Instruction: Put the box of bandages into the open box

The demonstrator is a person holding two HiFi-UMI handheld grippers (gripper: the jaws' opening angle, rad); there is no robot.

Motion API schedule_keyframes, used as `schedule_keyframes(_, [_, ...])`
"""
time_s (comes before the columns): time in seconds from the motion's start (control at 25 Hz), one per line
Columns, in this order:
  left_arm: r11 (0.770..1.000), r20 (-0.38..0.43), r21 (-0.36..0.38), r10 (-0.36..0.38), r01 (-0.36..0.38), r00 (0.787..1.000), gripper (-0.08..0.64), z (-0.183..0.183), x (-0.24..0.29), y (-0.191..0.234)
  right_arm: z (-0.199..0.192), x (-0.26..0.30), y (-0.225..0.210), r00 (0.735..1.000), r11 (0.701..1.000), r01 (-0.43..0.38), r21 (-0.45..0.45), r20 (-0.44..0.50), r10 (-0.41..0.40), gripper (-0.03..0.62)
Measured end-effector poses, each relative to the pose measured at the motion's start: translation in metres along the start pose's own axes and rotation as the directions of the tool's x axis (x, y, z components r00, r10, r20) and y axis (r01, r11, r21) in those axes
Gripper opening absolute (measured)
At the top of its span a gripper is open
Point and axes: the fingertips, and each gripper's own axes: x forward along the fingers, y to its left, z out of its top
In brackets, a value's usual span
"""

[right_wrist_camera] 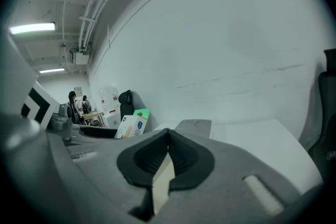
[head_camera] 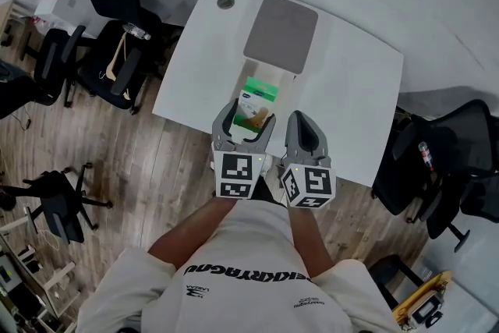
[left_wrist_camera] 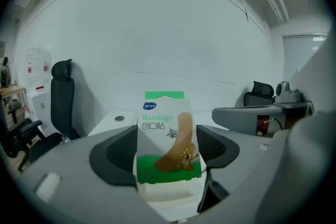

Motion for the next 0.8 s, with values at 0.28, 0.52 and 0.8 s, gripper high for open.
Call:
schedule_keyframes(0.28, [1.0, -0.063, -0.005, 0.005, -0.005, 0.998, 0.364, -0.014, 0.019, 0.002, -0.008, 0.009, -0.006, 1.0, 1.0, -0.004, 0.006, -0.022, 0.004, -0.002])
schedule_keyframes(0.52, [1.0, -0.095, -0.007, 0.008, -0.009, 0.995, 0.364, -0.024, 0.034, 0.002, -0.014, 0.014, -0.013, 0.999, 1.0, -0.002, 0.013, -0.038, 0.003, -0.002])
schedule_keyframes(0.8, [1.0, -0.136, -0.006, 0.017, -0.018, 0.991, 0.364, -0.039, 0.048, 0.005, -0.024, 0.02, -0.02, 0.998, 1.0, 0.005, 0.021, -0.059, -0.004, -0.002])
